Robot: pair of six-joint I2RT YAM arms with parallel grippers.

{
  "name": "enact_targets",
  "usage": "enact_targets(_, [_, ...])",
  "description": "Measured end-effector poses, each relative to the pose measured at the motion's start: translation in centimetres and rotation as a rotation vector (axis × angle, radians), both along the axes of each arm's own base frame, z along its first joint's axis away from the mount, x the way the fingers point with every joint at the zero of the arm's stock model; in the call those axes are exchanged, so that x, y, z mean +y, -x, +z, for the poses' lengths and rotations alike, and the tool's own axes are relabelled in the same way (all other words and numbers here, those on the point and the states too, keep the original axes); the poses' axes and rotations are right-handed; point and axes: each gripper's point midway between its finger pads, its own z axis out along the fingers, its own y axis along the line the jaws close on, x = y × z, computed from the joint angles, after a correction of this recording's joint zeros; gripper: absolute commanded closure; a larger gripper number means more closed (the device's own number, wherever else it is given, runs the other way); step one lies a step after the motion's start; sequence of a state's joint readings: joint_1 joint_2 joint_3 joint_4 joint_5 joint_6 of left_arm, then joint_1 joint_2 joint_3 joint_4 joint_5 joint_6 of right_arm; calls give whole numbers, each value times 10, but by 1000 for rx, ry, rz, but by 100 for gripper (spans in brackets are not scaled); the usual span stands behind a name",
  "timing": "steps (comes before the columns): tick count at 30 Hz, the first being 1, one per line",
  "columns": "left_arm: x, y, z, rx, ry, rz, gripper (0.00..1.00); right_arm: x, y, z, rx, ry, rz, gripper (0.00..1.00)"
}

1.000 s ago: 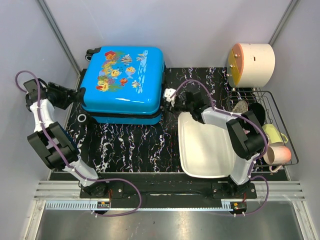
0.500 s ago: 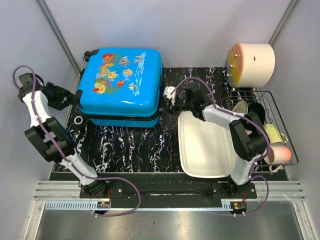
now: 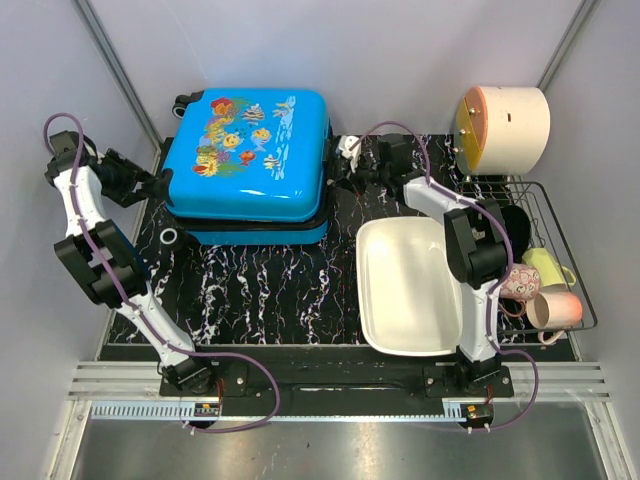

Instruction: Open, take out, and arrange the luggage

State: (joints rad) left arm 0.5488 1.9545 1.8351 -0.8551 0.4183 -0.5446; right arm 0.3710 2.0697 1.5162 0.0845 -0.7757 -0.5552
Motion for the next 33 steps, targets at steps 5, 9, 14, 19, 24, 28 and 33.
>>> enact_targets(5, [0,0,0,3,-5,-9,100,-11,-44,1,-35,-12,-48,100])
enact_targets(9, [-1,0,0,1,-10,-23,100,-12,-77,-1,-70,-22,-70,100])
enact_targets(14, [-2,0,1,-3,-19,-45,100,-12,-117,-2,-132,-38,-125,100])
enact_targets(19, [-2,0,1,-6,-28,-55,100,-13,-162,0,-154,-93,-242,100])
enact_targets(24, [-2,0,3,-10,-42,-71,65,-12,-170,-1,-66,-167,-286,98])
enact_targets(28, [1,0,9,-23,-81,-102,15,-11,-166,-2,21,-209,-294,36])
enact_targets(33, [0,-5,26,-99,-252,-264,2,-29,-156,-5,152,-232,-347,37])
